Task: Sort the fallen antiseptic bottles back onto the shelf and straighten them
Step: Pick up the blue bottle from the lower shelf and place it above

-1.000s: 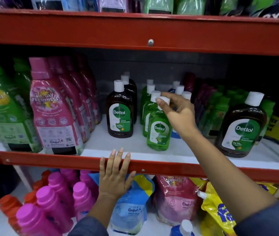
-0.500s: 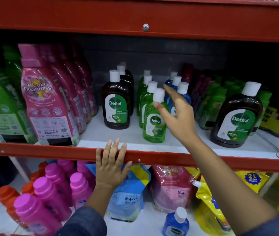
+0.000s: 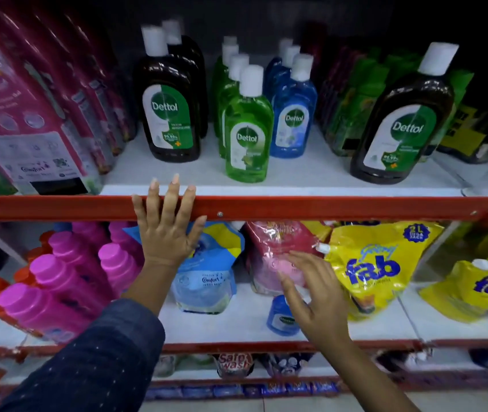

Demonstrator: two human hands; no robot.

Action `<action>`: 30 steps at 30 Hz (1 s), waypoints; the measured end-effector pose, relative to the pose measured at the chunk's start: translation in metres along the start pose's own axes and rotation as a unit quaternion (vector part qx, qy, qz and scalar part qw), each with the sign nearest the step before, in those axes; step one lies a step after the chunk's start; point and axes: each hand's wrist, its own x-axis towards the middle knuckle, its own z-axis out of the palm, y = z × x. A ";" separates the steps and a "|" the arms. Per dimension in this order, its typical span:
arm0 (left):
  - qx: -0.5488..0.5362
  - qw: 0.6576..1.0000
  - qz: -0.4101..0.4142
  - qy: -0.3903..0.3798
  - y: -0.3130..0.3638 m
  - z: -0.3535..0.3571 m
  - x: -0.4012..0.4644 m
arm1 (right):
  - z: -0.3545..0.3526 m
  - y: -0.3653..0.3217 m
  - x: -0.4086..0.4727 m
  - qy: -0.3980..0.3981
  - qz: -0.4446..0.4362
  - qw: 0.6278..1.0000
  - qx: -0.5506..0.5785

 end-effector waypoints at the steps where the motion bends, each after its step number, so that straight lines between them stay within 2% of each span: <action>1: 0.001 1.000 -0.001 0.000 0.000 0.000 0.000 | 0.004 0.007 -0.012 -0.028 0.024 0.999 -0.003; 3: 0.004 1.000 0.000 -0.001 0.000 0.001 -0.001 | 0.011 0.020 -0.035 -0.073 0.073 0.995 -0.009; 6: 0.007 1.000 0.001 -0.002 0.001 0.001 -0.002 | 0.017 0.030 -0.055 -0.101 0.106 0.989 -0.006; 17: 0.009 1.000 -0.010 -0.017 0.003 0.000 -0.002 | 0.019 0.032 -0.060 -0.083 0.186 0.979 0.012; 26: 0.007 1.000 -0.017 -0.026 0.003 -0.002 -0.001 | -0.027 -0.006 -0.001 0.030 0.153 0.983 0.098; 30: 0.011 0.999 -0.021 -0.024 0.003 -0.003 -0.002 | -0.057 -0.035 0.044 0.106 0.084 0.983 0.128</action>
